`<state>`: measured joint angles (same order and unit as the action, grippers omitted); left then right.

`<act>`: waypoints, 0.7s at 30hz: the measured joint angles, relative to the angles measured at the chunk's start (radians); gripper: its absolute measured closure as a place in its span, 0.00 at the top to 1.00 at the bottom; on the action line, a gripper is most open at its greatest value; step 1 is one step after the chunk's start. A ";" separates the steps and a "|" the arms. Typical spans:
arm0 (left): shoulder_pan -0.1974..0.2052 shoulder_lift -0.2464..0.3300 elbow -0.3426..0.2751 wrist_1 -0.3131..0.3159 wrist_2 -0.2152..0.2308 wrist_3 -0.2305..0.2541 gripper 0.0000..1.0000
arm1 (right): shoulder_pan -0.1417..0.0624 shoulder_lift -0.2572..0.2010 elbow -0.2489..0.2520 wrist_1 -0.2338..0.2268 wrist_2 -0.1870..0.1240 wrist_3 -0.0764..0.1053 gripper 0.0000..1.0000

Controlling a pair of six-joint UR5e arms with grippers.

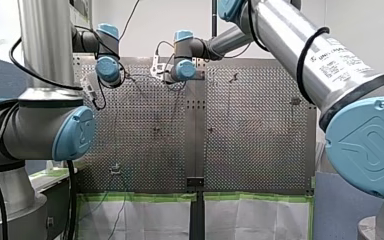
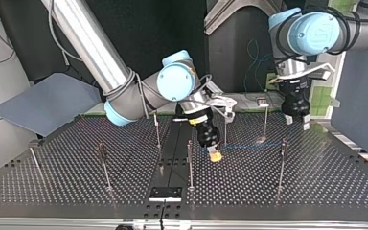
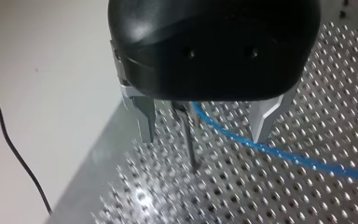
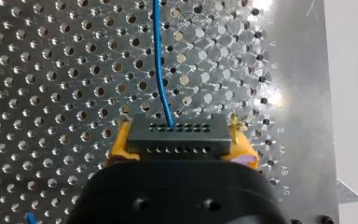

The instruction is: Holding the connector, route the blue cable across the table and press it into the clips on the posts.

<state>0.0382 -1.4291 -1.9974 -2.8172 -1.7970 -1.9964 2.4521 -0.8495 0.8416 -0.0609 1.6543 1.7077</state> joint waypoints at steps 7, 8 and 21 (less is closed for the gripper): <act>-0.019 0.034 -0.014 -0.006 0.029 0.012 1.00 | 0.000 0.000 0.000 0.001 0.002 0.000 0.00; -0.022 0.035 -0.014 -0.006 0.031 0.018 1.00 | 0.000 0.000 0.000 0.001 0.002 0.000 0.00; -0.052 0.038 -0.005 0.022 0.138 0.141 1.00 | -0.004 0.000 0.000 0.004 0.015 0.000 0.00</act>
<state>-0.0138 -1.3913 -2.0026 -2.7948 -1.6593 -1.8555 2.4483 -0.8495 0.8416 -0.0570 1.6692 1.7082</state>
